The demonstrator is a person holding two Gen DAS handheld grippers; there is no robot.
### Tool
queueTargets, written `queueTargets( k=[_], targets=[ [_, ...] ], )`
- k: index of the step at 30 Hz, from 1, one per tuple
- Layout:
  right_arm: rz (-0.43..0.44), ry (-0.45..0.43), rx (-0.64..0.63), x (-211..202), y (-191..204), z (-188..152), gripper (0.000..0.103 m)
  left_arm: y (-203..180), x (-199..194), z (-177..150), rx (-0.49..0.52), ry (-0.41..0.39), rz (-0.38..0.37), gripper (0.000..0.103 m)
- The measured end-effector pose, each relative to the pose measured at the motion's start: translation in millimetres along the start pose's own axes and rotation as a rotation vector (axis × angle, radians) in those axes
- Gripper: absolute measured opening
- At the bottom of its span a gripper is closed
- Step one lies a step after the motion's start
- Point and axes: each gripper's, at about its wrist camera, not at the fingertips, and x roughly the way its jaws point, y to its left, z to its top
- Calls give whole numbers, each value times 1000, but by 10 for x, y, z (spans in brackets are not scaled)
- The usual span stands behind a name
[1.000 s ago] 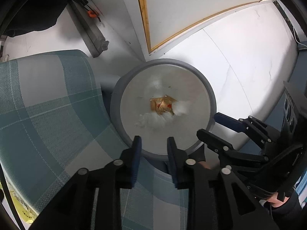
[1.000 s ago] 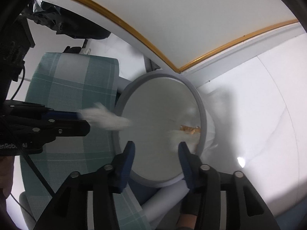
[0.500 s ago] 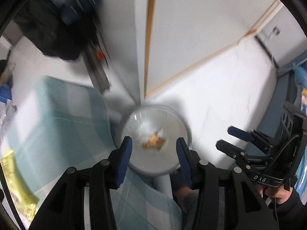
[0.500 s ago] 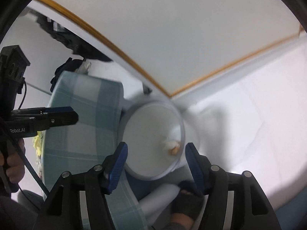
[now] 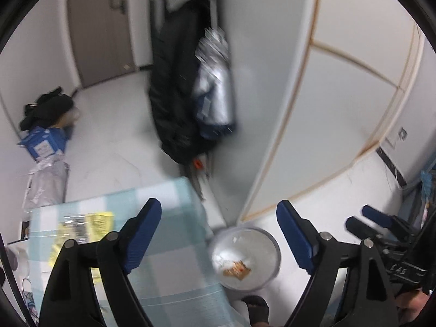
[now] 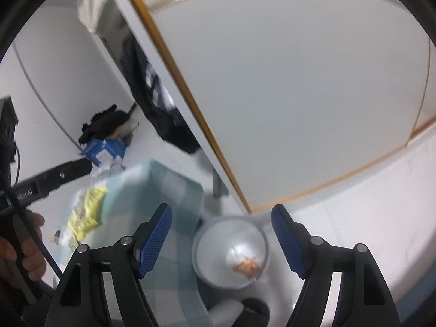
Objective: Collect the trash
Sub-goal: 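Move both open grippers back over the table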
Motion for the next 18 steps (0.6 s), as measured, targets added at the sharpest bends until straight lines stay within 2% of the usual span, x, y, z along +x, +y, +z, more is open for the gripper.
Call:
queueTargets(
  k=[7, 11, 14, 18],
  targets=[
    [6, -103, -108, -329, 678, 206, 77, 441, -558, -63, -71, -106, 58, 85],
    [32, -141, -149, -478, 1072, 251, 84, 744, -786, -133, -150, -157, 84, 85],
    [56, -168, -175, -598, 1344, 269, 85, 971, -978, -215, -199, -205, 115, 93],
    [88, -193, -222, -687, 1691, 235, 90, 1225, -1152, -354, -240, -260, 170, 94]
  ],
)
